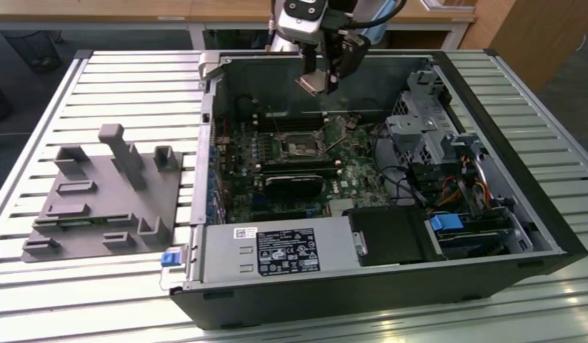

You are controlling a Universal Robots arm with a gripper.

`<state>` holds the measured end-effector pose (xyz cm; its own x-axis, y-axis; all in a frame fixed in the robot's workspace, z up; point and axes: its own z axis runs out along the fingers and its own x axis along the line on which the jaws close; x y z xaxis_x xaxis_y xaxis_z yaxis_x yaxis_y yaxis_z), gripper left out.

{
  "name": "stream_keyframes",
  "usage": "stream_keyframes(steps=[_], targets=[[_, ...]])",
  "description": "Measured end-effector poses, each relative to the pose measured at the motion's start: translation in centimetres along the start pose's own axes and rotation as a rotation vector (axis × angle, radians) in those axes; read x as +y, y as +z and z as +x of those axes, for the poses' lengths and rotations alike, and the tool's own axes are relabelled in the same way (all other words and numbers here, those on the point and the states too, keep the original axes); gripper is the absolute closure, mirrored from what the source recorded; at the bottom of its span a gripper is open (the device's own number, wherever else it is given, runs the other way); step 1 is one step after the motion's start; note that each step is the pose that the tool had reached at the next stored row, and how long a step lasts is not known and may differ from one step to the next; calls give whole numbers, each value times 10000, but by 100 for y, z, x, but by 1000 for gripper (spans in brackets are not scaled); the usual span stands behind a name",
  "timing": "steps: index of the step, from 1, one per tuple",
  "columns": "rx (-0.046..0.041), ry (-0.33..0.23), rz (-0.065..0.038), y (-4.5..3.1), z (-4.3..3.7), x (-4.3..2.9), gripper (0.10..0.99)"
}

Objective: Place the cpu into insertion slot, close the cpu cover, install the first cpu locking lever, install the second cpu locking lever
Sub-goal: 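Place the cpu into insertion slot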

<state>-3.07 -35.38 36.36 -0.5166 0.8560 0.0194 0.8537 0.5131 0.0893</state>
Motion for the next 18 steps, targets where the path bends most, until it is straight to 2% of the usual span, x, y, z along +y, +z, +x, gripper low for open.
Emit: stream_keyframes(steps=[18], targets=[[-95,1059,-21,4,0,0,545]])
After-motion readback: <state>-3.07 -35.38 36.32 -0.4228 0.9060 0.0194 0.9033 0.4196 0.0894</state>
